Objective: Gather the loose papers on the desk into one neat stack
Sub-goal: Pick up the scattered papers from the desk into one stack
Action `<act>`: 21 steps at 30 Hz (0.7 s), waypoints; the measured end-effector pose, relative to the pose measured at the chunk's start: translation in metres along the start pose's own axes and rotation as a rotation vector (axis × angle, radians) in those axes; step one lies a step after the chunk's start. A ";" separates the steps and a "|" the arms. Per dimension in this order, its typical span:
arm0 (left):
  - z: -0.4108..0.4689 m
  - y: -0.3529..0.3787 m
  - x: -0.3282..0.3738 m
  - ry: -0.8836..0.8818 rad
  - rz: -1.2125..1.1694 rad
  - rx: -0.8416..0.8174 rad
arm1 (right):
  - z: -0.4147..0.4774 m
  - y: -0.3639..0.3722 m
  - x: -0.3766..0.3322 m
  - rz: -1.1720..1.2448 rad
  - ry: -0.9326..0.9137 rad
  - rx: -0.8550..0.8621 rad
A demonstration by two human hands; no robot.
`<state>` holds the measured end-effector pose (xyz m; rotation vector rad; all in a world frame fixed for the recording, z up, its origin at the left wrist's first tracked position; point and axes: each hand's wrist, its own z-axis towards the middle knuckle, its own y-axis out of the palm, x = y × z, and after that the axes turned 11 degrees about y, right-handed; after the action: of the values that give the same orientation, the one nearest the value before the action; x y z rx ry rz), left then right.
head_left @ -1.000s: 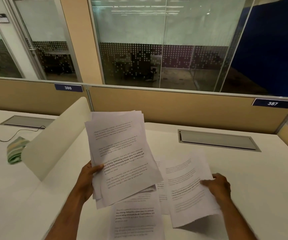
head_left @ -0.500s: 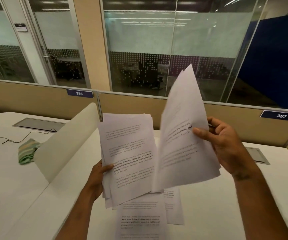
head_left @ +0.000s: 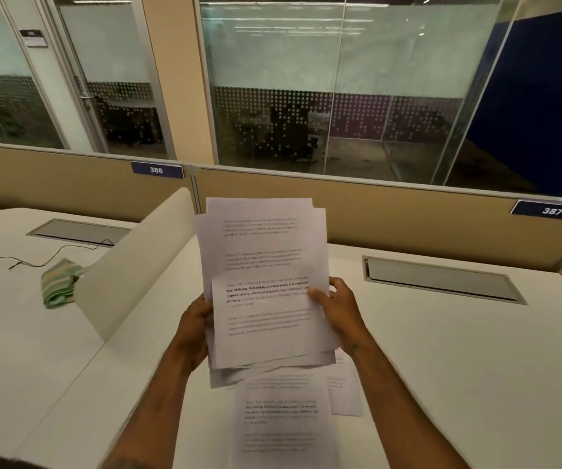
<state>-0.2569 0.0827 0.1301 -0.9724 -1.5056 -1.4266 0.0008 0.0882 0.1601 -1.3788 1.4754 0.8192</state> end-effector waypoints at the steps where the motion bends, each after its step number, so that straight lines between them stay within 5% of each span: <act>1: 0.000 -0.002 0.000 -0.012 -0.029 0.013 | 0.000 0.004 0.001 0.017 -0.017 0.005; 6: -0.006 -0.003 -0.003 0.011 0.020 -0.076 | -0.003 0.019 0.008 0.003 -0.104 0.022; 10: -0.013 -0.016 -0.008 0.083 0.155 -0.034 | -0.002 0.011 0.034 0.023 -0.002 0.115; 12: -0.019 -0.028 -0.007 0.085 0.163 0.006 | 0.000 0.003 0.071 -0.169 0.136 0.222; 16: -0.027 -0.056 -0.005 0.070 0.156 0.046 | -0.001 0.000 0.157 -0.704 0.422 0.151; 21: -0.026 -0.083 -0.001 0.018 0.126 0.081 | -0.004 0.012 0.184 -0.900 0.459 0.217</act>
<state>-0.3322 0.0517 0.0993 -0.9847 -1.4512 -1.2729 -0.0008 0.0189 -0.0110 -1.8871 1.0201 -0.2322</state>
